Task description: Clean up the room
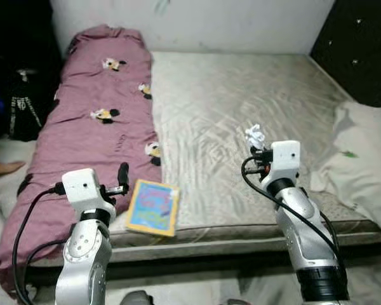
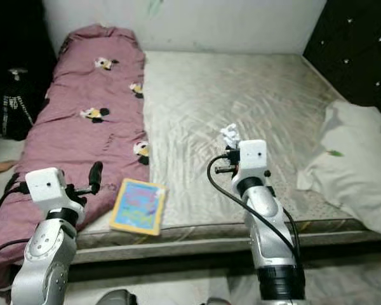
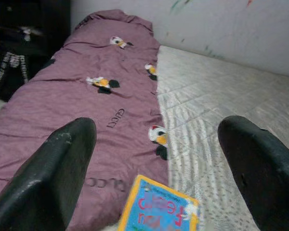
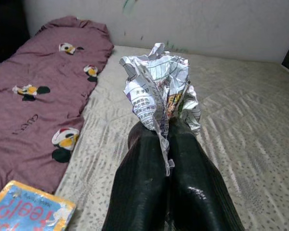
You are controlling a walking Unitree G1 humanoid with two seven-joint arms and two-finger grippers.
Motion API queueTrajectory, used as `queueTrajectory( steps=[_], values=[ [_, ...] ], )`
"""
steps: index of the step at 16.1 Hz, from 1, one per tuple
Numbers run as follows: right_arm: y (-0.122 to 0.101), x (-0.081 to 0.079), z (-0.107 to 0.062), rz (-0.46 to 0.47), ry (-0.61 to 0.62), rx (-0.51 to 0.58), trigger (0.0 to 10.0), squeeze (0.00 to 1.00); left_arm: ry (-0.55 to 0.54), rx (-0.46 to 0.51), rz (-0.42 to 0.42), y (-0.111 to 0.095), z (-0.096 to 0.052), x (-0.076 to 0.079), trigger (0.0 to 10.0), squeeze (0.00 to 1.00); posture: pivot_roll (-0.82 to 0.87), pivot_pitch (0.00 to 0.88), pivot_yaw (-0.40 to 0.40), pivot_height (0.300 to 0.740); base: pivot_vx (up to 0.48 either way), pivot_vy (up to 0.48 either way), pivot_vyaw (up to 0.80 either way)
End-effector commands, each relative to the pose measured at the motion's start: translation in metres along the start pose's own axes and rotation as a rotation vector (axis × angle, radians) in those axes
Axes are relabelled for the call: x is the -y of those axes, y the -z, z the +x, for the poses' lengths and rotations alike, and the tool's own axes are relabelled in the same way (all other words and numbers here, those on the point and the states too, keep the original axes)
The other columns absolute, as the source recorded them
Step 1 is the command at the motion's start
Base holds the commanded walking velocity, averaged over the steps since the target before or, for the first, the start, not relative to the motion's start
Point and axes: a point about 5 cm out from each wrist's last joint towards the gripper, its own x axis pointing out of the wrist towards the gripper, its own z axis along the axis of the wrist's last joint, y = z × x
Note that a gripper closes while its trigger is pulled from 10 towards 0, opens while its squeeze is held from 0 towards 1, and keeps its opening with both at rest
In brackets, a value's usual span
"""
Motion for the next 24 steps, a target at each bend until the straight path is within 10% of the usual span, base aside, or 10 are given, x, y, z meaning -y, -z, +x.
queueTrajectory(
  steps=[1, 24],
  values=[
    [-0.0005, -0.0035, 0.0010, 0.010, -0.007, -0.003, 10.0, 0.00, -0.001, 0.001, 0.005, -0.0022, 0.0002, -0.0022, 10.0, 0.00, -0.03, 0.000, -0.051, 0.740, 0.000, 0.480, 0.00],
    [-0.0029, -0.0133, 0.0023, -0.016, -0.067, 0.021, 10.0, 0.00, -0.052, 0.022, 0.026, -0.0035, 0.0008, -0.0040, 10.0, 0.00, -0.03, 0.000, -0.055, 0.740, 0.000, 0.391, 0.03]
  ],
)
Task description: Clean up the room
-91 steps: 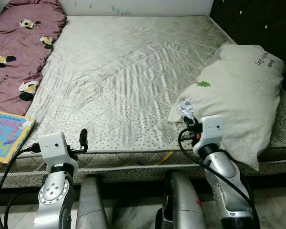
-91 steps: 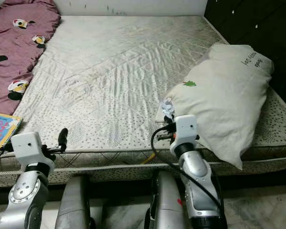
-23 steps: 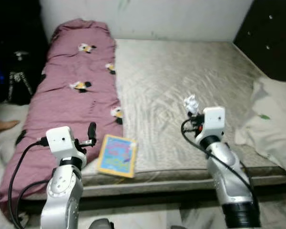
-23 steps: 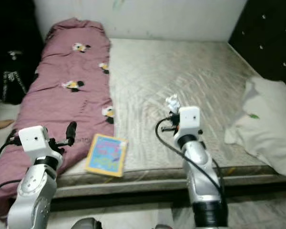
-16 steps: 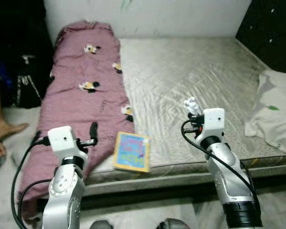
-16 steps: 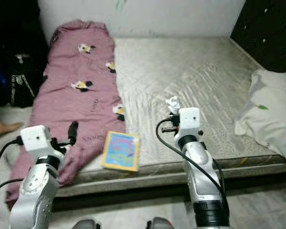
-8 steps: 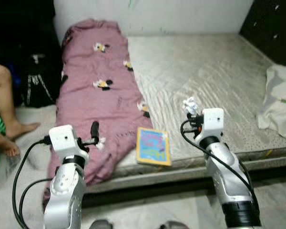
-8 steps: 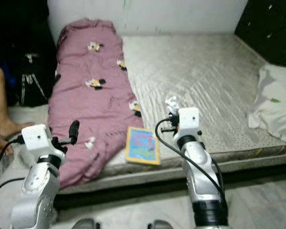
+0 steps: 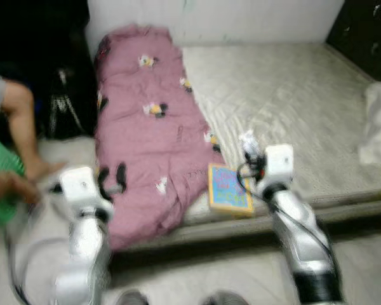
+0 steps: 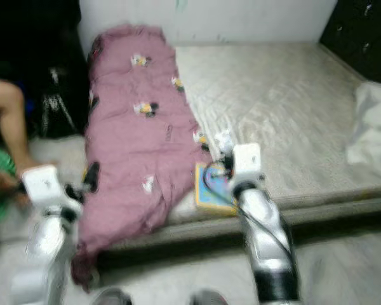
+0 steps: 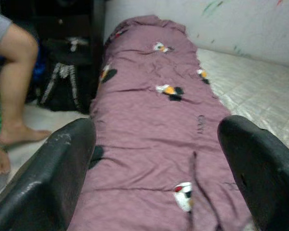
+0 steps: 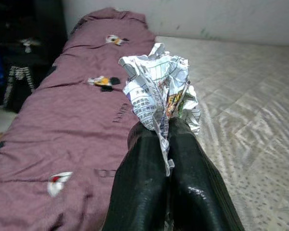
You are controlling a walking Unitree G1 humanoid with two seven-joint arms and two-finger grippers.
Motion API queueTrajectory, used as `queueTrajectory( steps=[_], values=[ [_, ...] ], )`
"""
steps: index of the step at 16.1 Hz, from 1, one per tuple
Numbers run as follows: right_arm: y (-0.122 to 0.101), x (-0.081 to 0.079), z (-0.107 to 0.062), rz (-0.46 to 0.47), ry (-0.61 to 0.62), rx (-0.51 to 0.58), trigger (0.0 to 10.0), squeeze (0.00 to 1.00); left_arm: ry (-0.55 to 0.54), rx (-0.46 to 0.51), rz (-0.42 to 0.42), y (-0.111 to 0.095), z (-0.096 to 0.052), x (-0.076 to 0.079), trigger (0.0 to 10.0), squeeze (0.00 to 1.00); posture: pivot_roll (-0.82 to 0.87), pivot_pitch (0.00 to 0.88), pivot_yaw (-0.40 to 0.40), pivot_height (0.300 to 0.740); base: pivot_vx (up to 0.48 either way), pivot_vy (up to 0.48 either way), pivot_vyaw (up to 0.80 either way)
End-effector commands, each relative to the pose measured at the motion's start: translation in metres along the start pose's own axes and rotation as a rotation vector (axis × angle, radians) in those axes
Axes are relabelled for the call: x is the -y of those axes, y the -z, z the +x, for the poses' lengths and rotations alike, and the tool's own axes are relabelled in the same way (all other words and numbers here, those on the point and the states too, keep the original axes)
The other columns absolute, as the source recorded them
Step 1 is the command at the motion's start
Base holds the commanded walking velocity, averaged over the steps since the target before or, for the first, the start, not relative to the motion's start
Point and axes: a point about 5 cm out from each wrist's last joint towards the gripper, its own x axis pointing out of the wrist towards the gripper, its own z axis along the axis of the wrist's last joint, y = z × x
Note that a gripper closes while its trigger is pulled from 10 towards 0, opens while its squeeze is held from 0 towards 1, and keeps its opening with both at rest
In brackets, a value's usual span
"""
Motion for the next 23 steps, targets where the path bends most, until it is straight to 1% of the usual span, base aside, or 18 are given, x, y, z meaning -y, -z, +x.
queueTrajectory(
  steps=[1, 7, 10, 23],
  values=[
    [-0.0093, -0.0041, 0.0025, -0.019, -0.019, 0.036, 10.0, 0.00, -0.005, 0.017, 0.006, -0.0031, -0.0003, -0.0005, 10.0, 0.00, -0.03, 0.000, -0.055, 0.740, 0.000, 0.000, 0.80],
    [-0.0101, -0.0059, 0.0045, -0.021, -0.030, 0.042, 10.0, 0.00, 0.001, 0.024, 0.021, -0.0046, 0.0011, -0.0002, 10.0, 0.00, -0.02, 0.000, -0.054, 0.740, 0.000, 0.000, 0.80],
    [-0.0137, -0.0097, 0.0062, -0.019, -0.049, 0.058, 10.0, 0.00, -0.004, 0.015, 0.023, -0.0018, -0.0015, -0.0013, 10.0, 0.00, -0.03, 0.000, -0.053, 0.740, 0.000, 0.000, 0.80],
    [-0.0107, -0.0123, 0.0071, -0.009, -0.062, 0.047, 10.0, 0.00, -0.021, 0.013, 0.027, -0.0021, -0.0027, -0.0049, 10.0, 0.00, -0.01, 0.000, -0.061, 0.740, 0.000, 0.000, 0.80]
  ],
)
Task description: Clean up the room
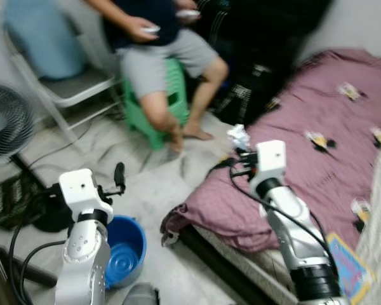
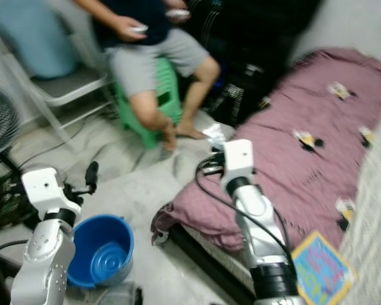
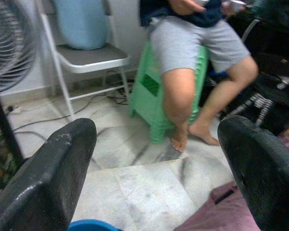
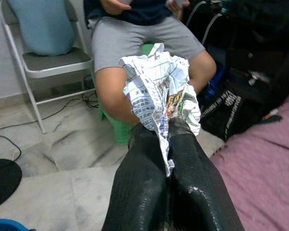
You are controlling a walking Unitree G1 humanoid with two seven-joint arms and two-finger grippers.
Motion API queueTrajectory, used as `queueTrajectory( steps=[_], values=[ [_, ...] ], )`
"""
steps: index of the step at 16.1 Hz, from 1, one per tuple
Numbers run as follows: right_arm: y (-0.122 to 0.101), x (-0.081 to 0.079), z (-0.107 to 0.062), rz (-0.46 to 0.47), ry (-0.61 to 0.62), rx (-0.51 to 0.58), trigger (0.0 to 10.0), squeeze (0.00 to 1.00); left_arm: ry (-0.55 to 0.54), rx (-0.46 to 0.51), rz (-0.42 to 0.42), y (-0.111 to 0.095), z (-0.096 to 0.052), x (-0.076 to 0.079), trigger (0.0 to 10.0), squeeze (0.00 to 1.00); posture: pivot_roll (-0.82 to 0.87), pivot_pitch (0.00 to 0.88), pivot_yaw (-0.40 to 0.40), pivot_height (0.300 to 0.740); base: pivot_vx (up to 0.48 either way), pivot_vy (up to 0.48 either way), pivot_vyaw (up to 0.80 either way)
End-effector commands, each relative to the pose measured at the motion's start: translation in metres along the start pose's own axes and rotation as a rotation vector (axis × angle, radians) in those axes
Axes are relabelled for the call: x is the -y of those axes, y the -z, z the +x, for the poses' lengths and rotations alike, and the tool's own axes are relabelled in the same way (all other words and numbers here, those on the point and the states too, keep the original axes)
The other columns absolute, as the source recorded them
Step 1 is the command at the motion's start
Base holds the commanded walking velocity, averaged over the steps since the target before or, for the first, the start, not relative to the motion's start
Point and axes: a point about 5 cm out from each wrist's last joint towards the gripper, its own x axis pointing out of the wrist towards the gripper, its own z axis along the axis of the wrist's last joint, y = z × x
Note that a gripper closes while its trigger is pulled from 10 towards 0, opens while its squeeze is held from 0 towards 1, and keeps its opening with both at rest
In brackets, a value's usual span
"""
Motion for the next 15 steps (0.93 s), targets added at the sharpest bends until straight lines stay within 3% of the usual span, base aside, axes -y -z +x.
queueTrajectory(
  steps=[1, 3, 7, 12, 15],
  values=[
    [-0.002, -0.006, 0.002, 0.008, -0.018, 0.010, 10.0, 0.00, -0.022, 0.009, 0.016, -0.002, -0.002, -0.005, 10.0, 0.00, -0.01, 0.000, -0.063, 0.740, 0.000, 0.000, 0.80],
    [-0.002, -0.006, 0.003, 0.008, -0.019, 0.009, 10.0, 0.00, -0.025, 0.001, 0.020, -0.001, -0.006, -0.010, 10.0, 0.00, -0.01, 0.000, -0.063, 0.740, 0.000, 0.000, 0.80],
    [-0.003, 0.003, -0.001, -0.013, 0.025, 0.034, 10.0, 0.00, -0.014, -0.003, 0.114, 0.004, -0.019, -0.019, 10.0, 0.00, -0.01, 0.000, -0.053, 0.740, 0.000, 0.000, 0.72],
    [-0.003, 0.005, 0.000, -0.013, 0.049, 0.042, 10.0, 0.00, 0.039, -0.008, 0.138, 0.003, -0.016, -0.016, 10.0, 0.00, -0.02, 0.000, -0.025, 0.740, 0.000, 0.000, -0.08],
    [-0.003, 0.004, 0.000, -0.023, 0.040, 0.043, 10.0, 0.00, 0.039, 0.002, 0.137, 0.001, -0.014, -0.016, 10.0, 0.00, -0.02, 0.000, -0.039, 0.740, 0.000, 0.000, 0.80]
  ],
)
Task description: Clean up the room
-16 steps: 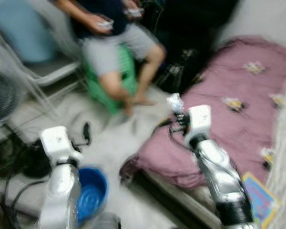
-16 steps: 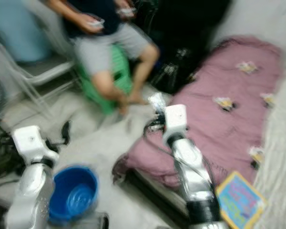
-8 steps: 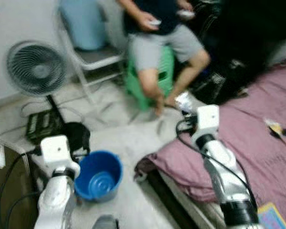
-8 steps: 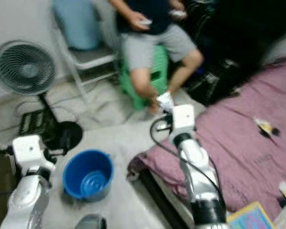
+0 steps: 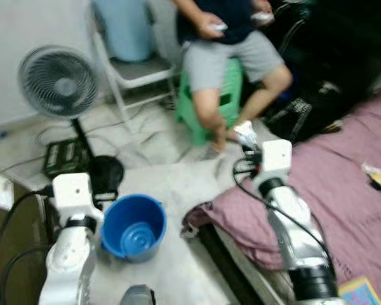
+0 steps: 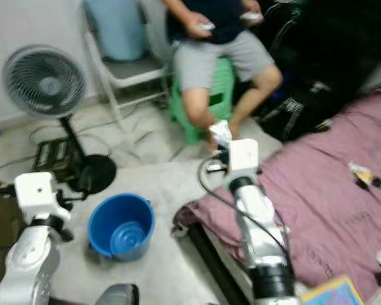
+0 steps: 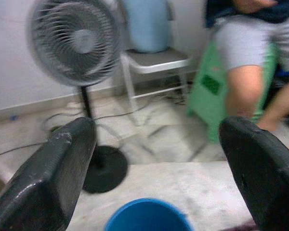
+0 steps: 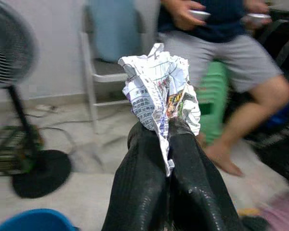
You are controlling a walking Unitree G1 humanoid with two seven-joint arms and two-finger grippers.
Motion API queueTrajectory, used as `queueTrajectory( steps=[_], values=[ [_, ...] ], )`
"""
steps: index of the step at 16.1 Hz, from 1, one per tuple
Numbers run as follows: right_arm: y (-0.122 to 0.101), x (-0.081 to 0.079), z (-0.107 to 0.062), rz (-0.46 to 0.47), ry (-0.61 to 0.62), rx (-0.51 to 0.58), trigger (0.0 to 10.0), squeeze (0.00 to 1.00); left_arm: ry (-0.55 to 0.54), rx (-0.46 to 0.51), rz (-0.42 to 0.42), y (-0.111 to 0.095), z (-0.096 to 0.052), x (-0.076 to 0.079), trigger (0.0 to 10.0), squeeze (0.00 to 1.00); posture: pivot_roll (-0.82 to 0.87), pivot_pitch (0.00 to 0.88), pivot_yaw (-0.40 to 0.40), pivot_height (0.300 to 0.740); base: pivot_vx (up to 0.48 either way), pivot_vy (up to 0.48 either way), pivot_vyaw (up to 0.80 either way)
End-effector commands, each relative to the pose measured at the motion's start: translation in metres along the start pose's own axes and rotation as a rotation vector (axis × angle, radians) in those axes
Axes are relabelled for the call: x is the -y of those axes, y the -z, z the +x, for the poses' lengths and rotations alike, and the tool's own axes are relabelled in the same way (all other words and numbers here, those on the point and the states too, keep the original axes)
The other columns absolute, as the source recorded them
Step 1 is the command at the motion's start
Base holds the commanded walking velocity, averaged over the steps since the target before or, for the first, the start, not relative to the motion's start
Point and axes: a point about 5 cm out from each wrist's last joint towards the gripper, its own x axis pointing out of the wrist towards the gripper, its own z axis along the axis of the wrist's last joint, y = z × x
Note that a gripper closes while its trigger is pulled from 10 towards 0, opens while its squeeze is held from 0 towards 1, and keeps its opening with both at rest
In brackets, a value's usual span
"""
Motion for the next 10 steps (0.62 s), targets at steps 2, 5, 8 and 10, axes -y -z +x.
queueTrajectory(
  steps=[2, 5, 8, 10],
  values=[
    [-0.0019, 0.0051, 0.0013, -0.020, 0.002, 0.003, 10.0, 0.00, 0.002, 0.001, 0.001, -0.0001, -0.0004, 0.0016, 10.0, 0.00, -0.02, 0.000, -0.048, 0.740, 0.000, 0.000, 0.80],
    [-0.0016, 0.0042, 0.0028, -0.024, -0.009, 0.000, 10.0, 0.00, 0.015, 0.013, 0.006, -0.0028, -0.0010, 0.0061, 10.0, 0.00, -0.01, 0.000, -0.059, 0.740, 0.000, 0.000, 0.80],
    [-0.0021, 0.0026, 0.0038, -0.025, -0.016, 0.002, 10.0, 0.00, 0.000, 0.014, -0.013, -0.0021, 0.0000, 0.0038, 10.0, 0.00, -0.01, 0.000, -0.059, 0.740, 0.000, 0.000, 0.80],
    [-0.0020, 0.0030, 0.0038, -0.025, -0.018, 0.003, 10.0, 0.00, 0.009, 0.016, -0.018, -0.0023, 0.0010, 0.0048, 10.0, 0.00, -0.01, 0.000, -0.061, 0.740, 0.000, 0.000, 0.80]
  ],
)
